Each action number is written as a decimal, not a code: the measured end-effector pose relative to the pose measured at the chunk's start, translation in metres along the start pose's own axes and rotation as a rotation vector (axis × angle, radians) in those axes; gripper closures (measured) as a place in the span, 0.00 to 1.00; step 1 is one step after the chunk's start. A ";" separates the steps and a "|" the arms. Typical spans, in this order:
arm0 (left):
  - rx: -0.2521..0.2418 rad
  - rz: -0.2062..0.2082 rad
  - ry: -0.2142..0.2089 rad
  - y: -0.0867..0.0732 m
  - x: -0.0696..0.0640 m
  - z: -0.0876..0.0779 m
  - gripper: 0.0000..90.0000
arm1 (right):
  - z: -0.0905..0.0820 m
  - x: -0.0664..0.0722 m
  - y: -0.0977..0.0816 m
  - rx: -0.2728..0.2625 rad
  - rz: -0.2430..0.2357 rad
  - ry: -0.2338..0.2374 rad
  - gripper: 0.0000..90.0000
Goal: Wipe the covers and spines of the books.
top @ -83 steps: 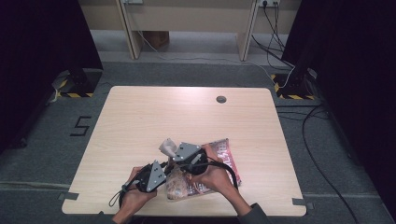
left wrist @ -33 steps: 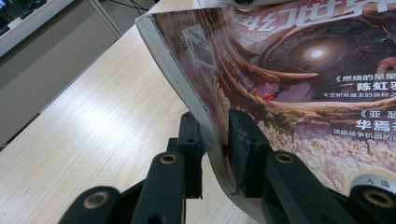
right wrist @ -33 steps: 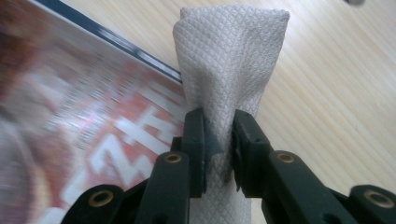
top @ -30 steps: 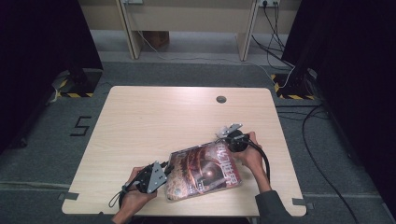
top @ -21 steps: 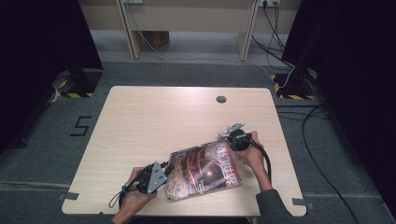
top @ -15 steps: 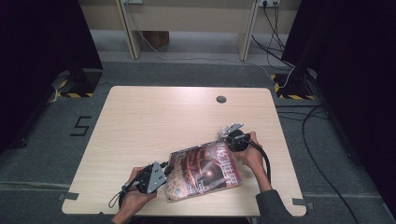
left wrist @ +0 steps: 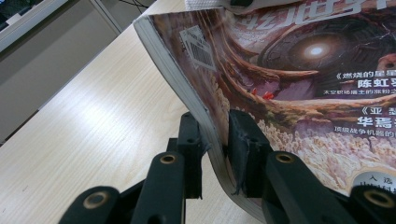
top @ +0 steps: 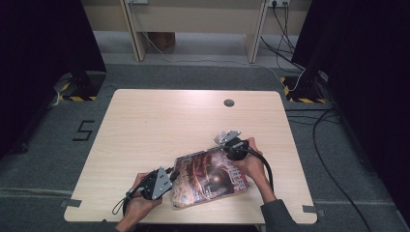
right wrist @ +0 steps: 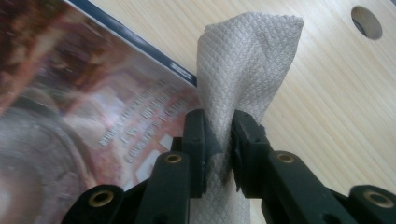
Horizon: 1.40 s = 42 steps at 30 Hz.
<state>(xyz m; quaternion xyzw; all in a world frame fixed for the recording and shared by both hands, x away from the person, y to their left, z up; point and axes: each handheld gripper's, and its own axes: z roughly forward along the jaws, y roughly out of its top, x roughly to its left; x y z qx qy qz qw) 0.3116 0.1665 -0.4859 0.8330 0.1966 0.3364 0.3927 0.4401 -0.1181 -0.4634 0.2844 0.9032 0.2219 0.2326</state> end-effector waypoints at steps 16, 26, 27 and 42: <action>0.007 -0.016 0.006 -0.002 0.003 0.001 0.83 | -0.027 0.048 0.037 -0.138 -0.103 0.087 0.86; 0.006 -0.018 0.009 -0.002 0.003 0.002 0.83 | -0.050 0.087 0.060 -0.232 -0.176 0.161 0.85; 0.007 -0.016 0.012 -0.002 0.003 0.002 0.83 | -0.052 0.089 0.062 -0.240 -0.192 0.171 0.85; 0.012 -0.016 0.009 -0.003 0.004 0.002 0.83 | -0.062 0.108 0.070 -0.309 -0.212 0.222 0.85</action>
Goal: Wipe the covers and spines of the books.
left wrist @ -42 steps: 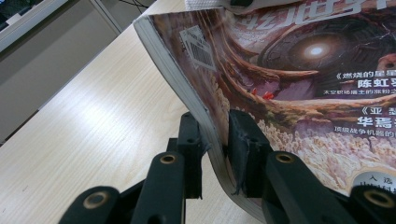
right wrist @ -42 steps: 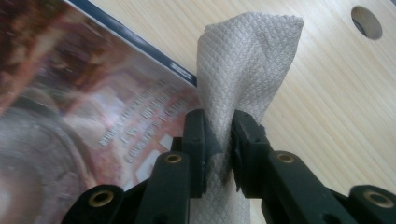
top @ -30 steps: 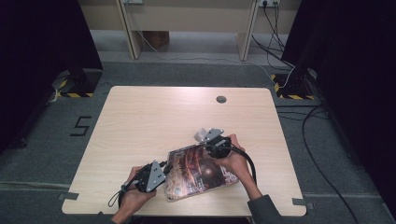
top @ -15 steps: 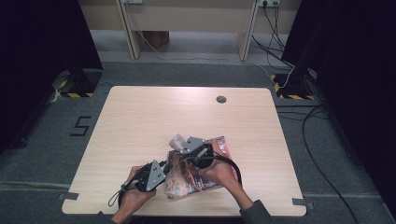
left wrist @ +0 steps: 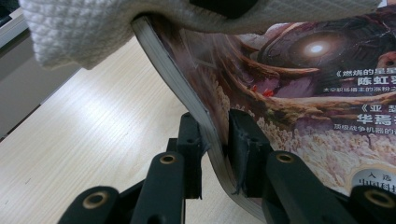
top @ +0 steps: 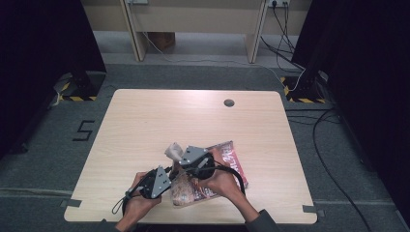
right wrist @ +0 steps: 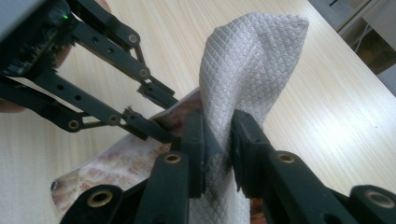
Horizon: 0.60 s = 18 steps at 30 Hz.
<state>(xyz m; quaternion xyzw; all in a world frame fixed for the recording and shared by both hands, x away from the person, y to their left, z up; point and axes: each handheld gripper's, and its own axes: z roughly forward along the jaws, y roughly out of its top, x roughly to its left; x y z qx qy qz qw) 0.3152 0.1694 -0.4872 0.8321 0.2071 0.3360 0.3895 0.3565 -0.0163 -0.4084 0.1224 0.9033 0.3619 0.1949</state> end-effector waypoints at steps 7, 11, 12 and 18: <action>-0.002 -0.004 0.001 0.000 0.000 0.000 0.83 | -0.004 -0.003 -0.001 -0.029 0.017 0.009 0.85; -0.005 0.001 0.001 0.001 0.000 -0.001 0.83 | -0.008 -0.008 -0.003 -0.034 0.041 -0.007 0.86; -0.004 0.002 -0.001 0.001 0.000 -0.001 0.83 | -0.009 -0.010 -0.004 -0.032 0.048 -0.009 0.86; 0.000 -0.005 -0.002 0.000 0.001 0.000 0.83 | -0.020 -0.022 -0.010 -0.048 0.087 -0.042 0.86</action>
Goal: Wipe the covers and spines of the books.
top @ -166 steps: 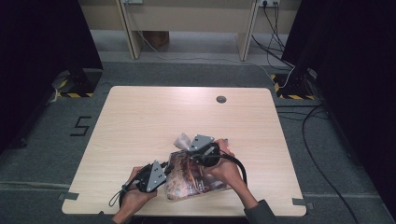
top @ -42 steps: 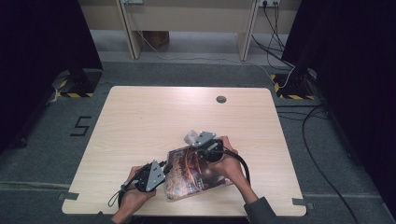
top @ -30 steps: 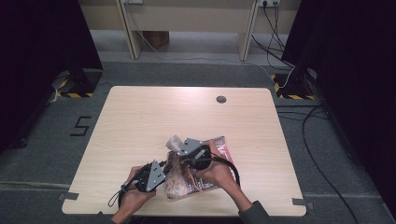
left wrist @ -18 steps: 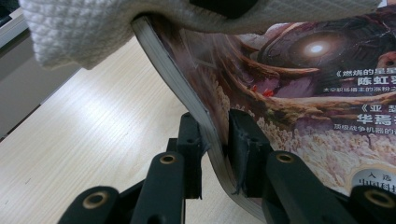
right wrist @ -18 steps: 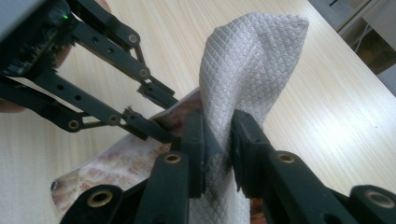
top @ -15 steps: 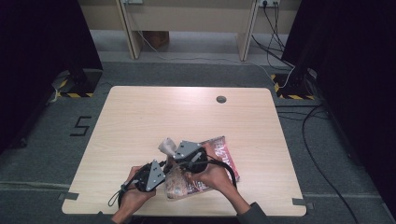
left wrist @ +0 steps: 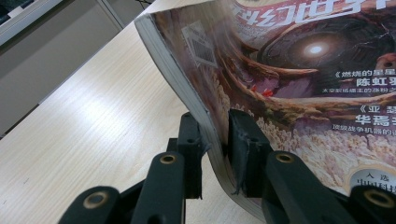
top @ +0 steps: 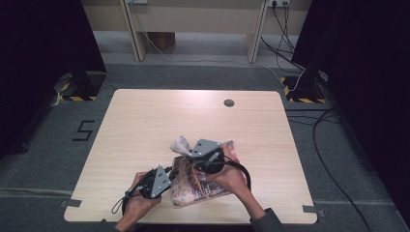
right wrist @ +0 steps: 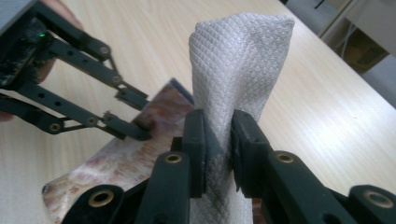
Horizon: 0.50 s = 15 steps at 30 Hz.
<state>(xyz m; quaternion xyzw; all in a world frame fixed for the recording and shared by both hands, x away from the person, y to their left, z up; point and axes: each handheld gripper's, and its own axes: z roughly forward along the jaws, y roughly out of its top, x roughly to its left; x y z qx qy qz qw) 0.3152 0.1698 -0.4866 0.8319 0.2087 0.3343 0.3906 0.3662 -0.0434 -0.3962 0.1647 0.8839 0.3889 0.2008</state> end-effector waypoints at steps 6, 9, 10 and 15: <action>-0.001 0.003 -0.001 0.000 0.000 0.000 0.83 | -0.021 -0.022 -0.018 0.000 0.054 -0.067 0.86; -0.001 -0.001 -0.001 0.000 0.000 0.000 0.83 | -0.034 -0.036 -0.039 0.027 0.104 -0.109 0.86; -0.002 -0.001 -0.001 0.000 0.000 0.000 0.83 | -0.038 -0.042 -0.047 0.036 0.126 -0.123 0.86; -0.003 0.001 -0.001 0.000 0.000 0.000 0.83 | -0.055 -0.070 -0.089 0.095 0.230 -0.222 0.86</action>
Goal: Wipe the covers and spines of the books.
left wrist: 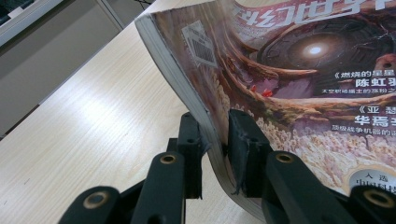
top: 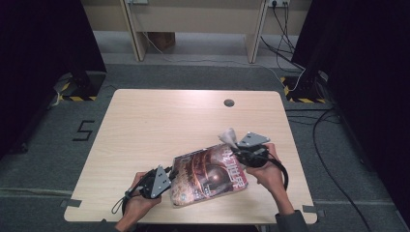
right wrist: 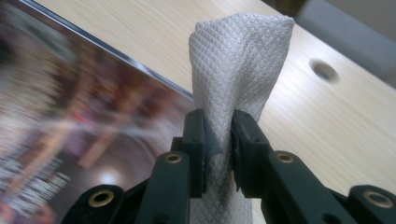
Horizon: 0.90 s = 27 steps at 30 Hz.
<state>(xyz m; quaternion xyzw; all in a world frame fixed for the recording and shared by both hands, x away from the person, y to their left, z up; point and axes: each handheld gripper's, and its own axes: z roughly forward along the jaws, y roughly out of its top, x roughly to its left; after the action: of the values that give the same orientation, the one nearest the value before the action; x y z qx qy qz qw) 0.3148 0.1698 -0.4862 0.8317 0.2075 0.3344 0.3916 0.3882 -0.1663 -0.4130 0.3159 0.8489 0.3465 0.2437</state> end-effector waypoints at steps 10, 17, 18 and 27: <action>0.001 -0.003 0.000 0.000 0.000 0.000 0.84 | -0.008 -0.045 -0.059 0.108 0.125 -0.109 0.86; -0.001 -0.002 0.000 0.000 0.000 0.000 0.84 | -0.012 -0.058 -0.079 0.157 0.162 -0.160 0.86; -0.001 -0.001 0.000 0.000 0.000 0.000 0.84 | -0.012 -0.060 -0.081 0.163 0.164 -0.160 0.86; 0.000 0.000 0.000 0.000 0.000 0.000 0.84 | -0.005 -0.060 -0.091 0.210 0.177 -0.143 0.86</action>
<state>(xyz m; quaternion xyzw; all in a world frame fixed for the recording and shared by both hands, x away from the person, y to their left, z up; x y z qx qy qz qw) 0.3148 0.1696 -0.4860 0.8318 0.2075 0.3344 0.3915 0.3927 -0.2623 -0.4660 0.4372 0.8298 0.2526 0.2375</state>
